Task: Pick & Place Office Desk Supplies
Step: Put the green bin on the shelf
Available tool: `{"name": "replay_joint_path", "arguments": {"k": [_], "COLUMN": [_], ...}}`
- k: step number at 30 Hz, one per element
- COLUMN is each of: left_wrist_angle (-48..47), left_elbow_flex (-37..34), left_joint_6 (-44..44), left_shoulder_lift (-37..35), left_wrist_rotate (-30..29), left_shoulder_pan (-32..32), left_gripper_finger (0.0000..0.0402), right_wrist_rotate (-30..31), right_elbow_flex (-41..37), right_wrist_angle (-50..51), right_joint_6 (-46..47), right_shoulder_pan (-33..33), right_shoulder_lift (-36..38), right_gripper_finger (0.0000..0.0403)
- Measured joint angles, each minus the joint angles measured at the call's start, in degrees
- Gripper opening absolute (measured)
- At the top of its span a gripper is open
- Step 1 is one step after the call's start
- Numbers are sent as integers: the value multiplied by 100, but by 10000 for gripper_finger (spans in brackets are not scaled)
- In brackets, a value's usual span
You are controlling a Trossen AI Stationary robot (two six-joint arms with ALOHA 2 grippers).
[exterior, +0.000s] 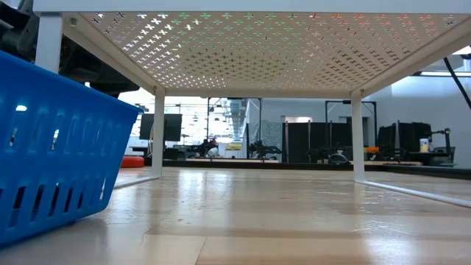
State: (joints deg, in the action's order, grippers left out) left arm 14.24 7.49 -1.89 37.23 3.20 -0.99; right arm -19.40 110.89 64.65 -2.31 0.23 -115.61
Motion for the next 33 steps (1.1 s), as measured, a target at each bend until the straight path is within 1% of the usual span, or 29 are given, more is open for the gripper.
{"name": "replay_joint_path", "arguments": {"k": [6,13,21,26,33], "left_wrist_angle": [-4,-38,-48,-50,-52], "left_elbow_flex": [0,0,0,0,2], "left_joint_6": [-7,-9,-11,-11,-11], "left_shoulder_lift": [0,0,0,0,0], "left_wrist_rotate": [0,1,2,2,2], "left_shoulder_pan": [0,0,-2,-2,-2], "left_gripper_finger": [149,149,149,149,149], "right_wrist_rotate": [162,138,98,-187,-328], "right_elbow_flex": [0,0,0,0,0], "right_wrist_angle": [-227,-327,-869,-1191,-1565], "right_joint_6": [327,534,584,583,556], "right_shoulder_pan": [56,192,254,245,249], "right_shoulder_lift": [2,2,2,2,2], "right_gripper_finger": [0,0,0,0,0]}}
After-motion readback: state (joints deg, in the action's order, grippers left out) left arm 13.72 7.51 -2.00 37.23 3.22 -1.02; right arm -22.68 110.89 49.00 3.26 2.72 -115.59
